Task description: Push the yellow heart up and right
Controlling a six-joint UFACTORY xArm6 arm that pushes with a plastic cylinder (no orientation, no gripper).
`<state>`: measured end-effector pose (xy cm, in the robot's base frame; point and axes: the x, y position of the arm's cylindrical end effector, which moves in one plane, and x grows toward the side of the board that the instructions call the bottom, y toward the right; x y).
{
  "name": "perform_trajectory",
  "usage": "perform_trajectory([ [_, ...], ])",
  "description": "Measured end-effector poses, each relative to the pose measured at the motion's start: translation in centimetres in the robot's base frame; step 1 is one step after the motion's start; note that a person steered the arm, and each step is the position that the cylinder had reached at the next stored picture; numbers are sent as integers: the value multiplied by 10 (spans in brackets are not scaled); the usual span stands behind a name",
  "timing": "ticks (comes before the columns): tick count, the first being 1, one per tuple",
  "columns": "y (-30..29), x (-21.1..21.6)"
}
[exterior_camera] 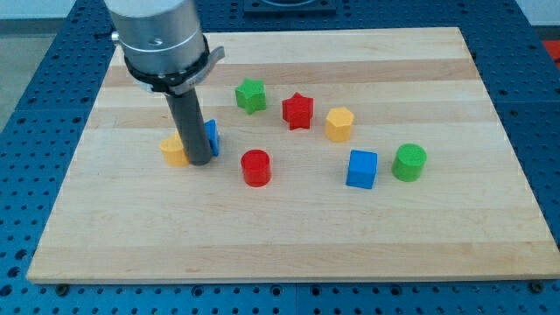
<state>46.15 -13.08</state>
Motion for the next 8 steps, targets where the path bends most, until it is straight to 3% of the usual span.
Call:
perform_trajectory([
  [5,-135,10],
  [8,-66,-44],
])
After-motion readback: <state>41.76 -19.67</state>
